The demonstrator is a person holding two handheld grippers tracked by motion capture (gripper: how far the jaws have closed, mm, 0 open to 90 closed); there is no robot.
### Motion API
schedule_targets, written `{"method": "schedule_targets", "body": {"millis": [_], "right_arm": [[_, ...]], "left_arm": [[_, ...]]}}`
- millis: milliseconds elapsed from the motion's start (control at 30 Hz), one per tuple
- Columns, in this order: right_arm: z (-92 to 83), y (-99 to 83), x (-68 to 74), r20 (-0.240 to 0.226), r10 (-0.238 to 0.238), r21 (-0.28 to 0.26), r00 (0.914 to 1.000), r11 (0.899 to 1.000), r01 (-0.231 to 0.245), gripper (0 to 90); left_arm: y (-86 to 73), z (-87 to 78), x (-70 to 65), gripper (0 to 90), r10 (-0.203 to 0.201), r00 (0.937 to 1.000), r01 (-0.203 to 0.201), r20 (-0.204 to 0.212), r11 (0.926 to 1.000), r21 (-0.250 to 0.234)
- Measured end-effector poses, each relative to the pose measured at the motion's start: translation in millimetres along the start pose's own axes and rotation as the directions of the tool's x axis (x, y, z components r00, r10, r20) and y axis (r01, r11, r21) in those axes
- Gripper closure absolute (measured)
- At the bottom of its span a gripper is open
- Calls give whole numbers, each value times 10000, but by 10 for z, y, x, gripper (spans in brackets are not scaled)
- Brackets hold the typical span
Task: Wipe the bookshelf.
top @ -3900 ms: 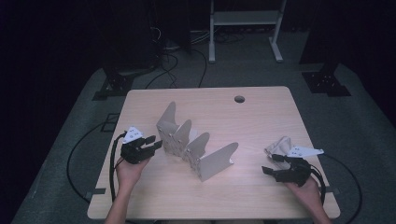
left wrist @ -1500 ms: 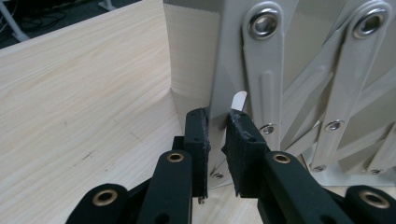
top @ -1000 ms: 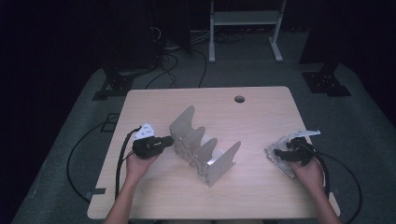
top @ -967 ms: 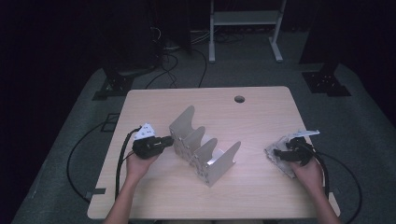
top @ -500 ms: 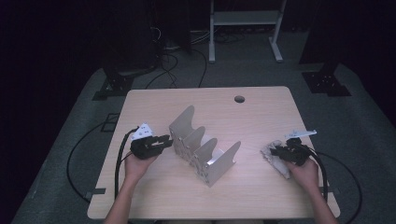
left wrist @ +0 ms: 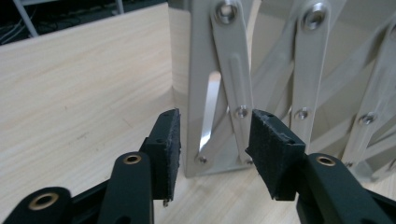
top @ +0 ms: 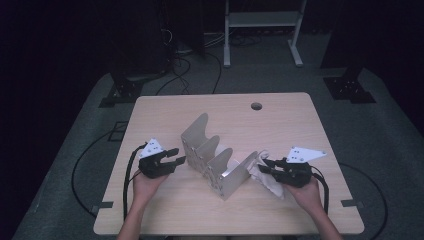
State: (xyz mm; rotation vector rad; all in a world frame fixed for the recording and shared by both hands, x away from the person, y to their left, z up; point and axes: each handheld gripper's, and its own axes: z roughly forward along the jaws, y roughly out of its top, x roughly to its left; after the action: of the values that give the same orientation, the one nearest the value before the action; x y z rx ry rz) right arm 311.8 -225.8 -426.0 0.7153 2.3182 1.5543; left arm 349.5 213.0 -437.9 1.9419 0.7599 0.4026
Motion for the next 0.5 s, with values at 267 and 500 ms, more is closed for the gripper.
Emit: {"method": "schedule_targets", "body": {"millis": [267, 500], "right_arm": [[182, -16, 68, -155, 71, -147, 9999, 9999, -73, 731], [200, -47, 97, 104, 232, -232, 9997, 9995, -230, 728]], "left_arm": [[-21, 59, -61, 499, 35, 9995, -34, 309, 10000, -33], [-7, 37, -126, 477, 156, 9987, -153, 479, 9999, -71]]}}
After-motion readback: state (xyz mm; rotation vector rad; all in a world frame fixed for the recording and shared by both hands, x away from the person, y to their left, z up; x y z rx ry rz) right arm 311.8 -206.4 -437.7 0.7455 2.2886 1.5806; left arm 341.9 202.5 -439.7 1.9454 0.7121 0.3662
